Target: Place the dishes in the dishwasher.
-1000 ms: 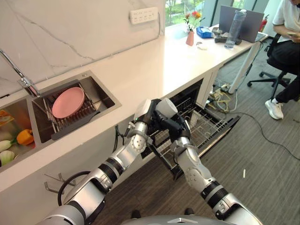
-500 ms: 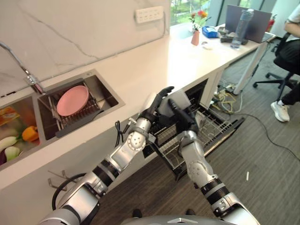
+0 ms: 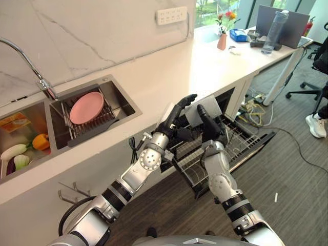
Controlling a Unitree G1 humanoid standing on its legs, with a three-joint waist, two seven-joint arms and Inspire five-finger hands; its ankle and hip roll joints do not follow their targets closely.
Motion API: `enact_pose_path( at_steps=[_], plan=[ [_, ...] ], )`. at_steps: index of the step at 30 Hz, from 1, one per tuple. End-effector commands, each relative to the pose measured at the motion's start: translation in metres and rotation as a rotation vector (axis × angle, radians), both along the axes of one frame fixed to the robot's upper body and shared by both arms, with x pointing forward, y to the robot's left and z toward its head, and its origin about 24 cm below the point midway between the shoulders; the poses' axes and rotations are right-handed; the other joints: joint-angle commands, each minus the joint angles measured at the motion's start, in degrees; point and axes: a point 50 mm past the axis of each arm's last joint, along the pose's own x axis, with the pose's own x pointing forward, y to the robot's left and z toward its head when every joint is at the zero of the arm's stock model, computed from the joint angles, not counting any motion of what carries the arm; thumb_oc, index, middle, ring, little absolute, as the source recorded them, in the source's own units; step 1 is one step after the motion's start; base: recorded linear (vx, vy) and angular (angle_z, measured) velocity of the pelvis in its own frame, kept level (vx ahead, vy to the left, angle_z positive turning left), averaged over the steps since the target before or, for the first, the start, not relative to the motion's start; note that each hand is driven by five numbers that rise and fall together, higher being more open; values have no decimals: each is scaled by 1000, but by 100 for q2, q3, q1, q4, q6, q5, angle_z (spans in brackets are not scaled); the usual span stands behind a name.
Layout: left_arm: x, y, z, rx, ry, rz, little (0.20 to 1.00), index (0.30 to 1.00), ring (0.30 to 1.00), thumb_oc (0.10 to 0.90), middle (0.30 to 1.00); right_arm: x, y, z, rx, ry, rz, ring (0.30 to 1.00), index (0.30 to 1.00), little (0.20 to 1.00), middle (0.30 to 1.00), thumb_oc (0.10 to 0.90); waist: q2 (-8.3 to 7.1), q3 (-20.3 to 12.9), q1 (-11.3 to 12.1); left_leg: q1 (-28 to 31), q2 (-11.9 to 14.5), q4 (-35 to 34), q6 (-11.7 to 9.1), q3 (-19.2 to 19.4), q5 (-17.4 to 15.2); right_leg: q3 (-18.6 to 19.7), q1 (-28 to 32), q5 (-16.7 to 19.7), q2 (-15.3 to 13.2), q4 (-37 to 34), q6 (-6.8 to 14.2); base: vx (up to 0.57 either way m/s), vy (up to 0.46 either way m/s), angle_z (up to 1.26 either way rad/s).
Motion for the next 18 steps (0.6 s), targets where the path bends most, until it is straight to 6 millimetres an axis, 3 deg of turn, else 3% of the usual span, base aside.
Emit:
enact_pose_path(
  at_steps=[1,3,4,7,9,10,11,18],
  plan=[
    [-5,3,7,-27,-38,-68,900,900,900,800,900,20,-1,92,-86,-443,1,300,300,300,300,400,-266,-99,103,359,176,34,-198,23,-499,-46,21,-345,-451,76,515,0,0,0],
    [-16,38,-11,-73,58,11,900,900,900,800,900,13,-26,75,-236,-394,1,300,300,300,300,400,-306,-73,170,343,177,34,-200,-1,-498,-99,43,-361,-444,79,509,0,0,0],
    [-17,39,-11,-74,61,11,900,900,900,800,900,13,-25,74,-236,-392,3,300,300,300,300,400,-306,-88,161,344,177,34,-201,-3,-499,-101,46,-363,-443,79,509,0,0,0],
    [-44,83,-40,-135,237,84,900,900,900,800,900,4,-59,48,-405,-284,-3,300,300,300,300,400,-356,-73,279,300,181,34,-202,-71,-476,-197,80,-371,-455,77,510,2,-8,3],
    [-59,101,-57,-204,350,134,900,900,900,800,900,-2,-73,33,-499,-216,20,300,300,300,300,400,-379,-42,359,261,184,34,-205,-119,-455,-255,93,-376,-463,78,507,-13,-11,11],
    [-60,101,-58,-206,353,135,900,900,900,800,900,-2,-73,33,-500,-214,23,300,300,300,300,400,-376,-57,343,257,186,34,-206,-126,-456,-262,94,-378,-461,78,507,-21,-24,22],
    [-74,117,-73,-195,427,183,900,900,900,800,900,-6,-87,18,-592,-131,49,300,300,300,300,400,-400,-22,444,204,188,34,-208,-183,-424,-339,114,-379,-470,77,507,-13,-24,22],
    [-107,148,-112,-113,612,295,900,900,900,800,900,-6,-110,3,-789,-11,66,300,300,300,300,400,-435,29,717,38,170,34,-225,-431,-337,-623,182,-397,-504,75,505,-11,-17,24]
  ],
)
